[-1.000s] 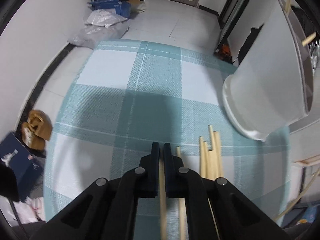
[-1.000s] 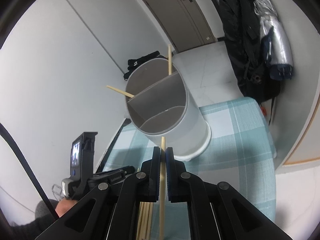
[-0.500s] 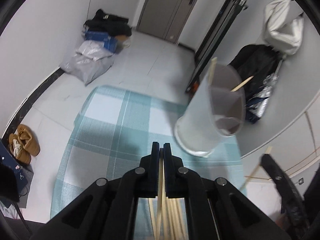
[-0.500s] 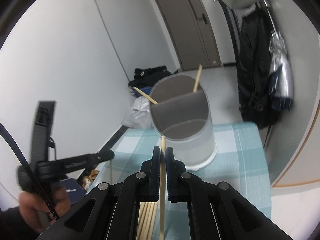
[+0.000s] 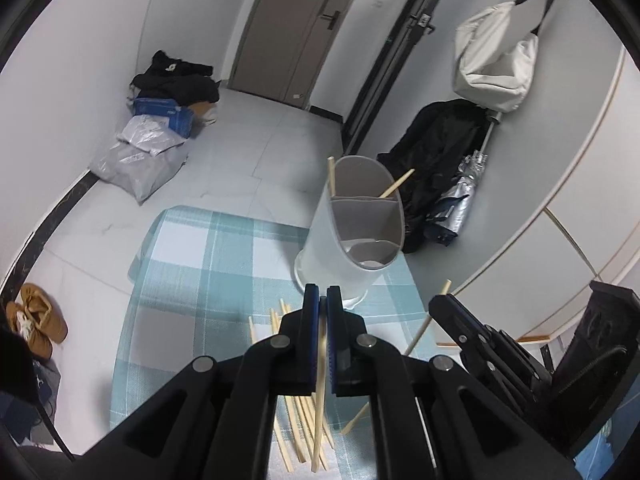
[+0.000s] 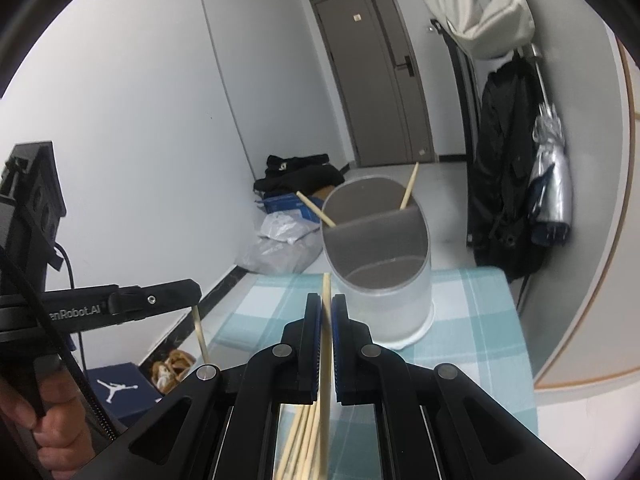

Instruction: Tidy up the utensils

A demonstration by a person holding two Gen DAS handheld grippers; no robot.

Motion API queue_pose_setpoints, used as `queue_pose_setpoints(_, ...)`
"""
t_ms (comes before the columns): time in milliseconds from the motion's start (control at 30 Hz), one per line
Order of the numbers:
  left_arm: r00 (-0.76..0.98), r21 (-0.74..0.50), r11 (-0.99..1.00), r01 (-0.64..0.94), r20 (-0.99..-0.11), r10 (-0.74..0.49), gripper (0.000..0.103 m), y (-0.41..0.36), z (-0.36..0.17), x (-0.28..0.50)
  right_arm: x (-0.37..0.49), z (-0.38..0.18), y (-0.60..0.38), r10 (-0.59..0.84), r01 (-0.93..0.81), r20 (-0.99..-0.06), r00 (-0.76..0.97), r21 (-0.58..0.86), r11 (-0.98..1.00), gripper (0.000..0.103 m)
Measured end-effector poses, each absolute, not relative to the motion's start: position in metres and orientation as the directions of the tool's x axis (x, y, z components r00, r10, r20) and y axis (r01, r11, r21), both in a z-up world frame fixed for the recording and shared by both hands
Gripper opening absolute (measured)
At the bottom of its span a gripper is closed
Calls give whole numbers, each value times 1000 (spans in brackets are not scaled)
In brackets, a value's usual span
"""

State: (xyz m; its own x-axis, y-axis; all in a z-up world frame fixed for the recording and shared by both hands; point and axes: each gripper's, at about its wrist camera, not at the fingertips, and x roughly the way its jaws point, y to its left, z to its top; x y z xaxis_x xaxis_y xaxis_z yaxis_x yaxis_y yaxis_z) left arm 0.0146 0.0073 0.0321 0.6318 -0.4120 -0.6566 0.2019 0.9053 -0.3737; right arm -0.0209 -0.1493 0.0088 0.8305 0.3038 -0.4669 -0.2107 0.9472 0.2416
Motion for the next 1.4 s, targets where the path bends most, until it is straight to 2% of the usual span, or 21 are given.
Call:
queue_pose_setpoints(300, 641, -377, 888, 264, -619, -453, 0, -1, 68, 19, -13, 38, -166, 285, -193, -421, 861, 247, 950, 4)
queue_pose_setpoints(767, 798, -386, 887, 253, -435, -417, 0, -6, 140, 80, 46, 133, -183, 274, -235, -258, 926, 172, 957, 4)
queue_pose_setpoints(1000, 840, -368, 894, 255, -373, -393, 0, -12, 141, 113, 92, 154, -190, 270, -246, -190, 944, 141, 959, 4)
queue_pose_setpoints(1400, 843, -373, 899, 232, -384, -377, 0, -10, 119, 165, 151, 136, -191, 302, -280, -182, 936, 140, 950, 4)
